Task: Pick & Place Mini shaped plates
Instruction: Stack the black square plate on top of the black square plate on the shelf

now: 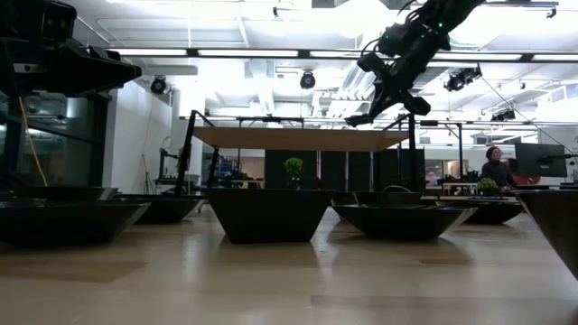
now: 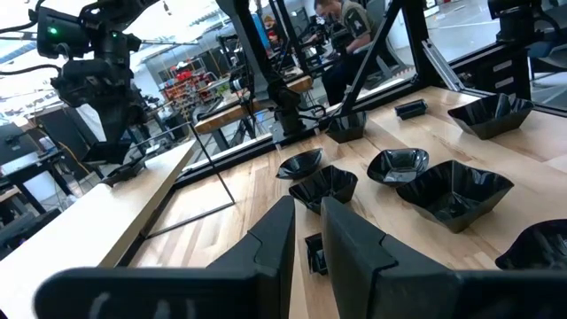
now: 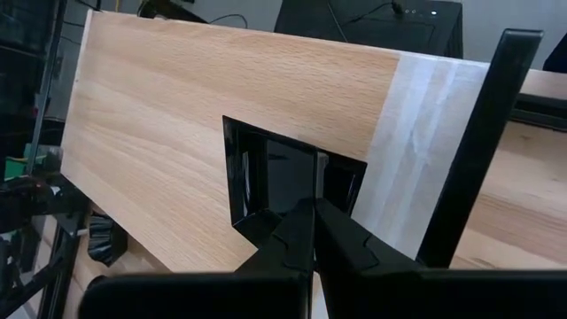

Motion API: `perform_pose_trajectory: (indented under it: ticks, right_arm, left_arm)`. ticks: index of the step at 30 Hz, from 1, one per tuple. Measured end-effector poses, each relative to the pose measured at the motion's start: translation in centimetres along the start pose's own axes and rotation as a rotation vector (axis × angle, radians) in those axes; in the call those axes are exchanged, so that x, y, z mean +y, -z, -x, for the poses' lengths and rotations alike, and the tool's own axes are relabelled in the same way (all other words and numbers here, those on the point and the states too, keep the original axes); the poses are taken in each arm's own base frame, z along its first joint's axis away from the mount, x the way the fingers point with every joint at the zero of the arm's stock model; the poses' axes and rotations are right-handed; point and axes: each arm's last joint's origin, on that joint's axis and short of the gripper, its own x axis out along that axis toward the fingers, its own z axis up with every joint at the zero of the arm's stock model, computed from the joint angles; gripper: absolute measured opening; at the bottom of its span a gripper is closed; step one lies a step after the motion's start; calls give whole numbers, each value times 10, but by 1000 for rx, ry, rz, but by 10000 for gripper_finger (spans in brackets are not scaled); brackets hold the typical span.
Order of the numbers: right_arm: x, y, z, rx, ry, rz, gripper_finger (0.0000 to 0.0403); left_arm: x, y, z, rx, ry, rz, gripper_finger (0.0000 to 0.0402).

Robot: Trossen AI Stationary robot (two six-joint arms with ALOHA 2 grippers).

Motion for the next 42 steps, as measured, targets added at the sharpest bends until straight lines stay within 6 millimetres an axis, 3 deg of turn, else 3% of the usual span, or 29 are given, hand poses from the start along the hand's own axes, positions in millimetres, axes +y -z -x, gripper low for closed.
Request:
perform_pose_trajectory:
  ticks: [42]
  right_arm:
    - [7, 4, -3, 14, -17, -1, 1]
  left_arm:
    - [0, 0, 0, 0, 0, 0, 56]
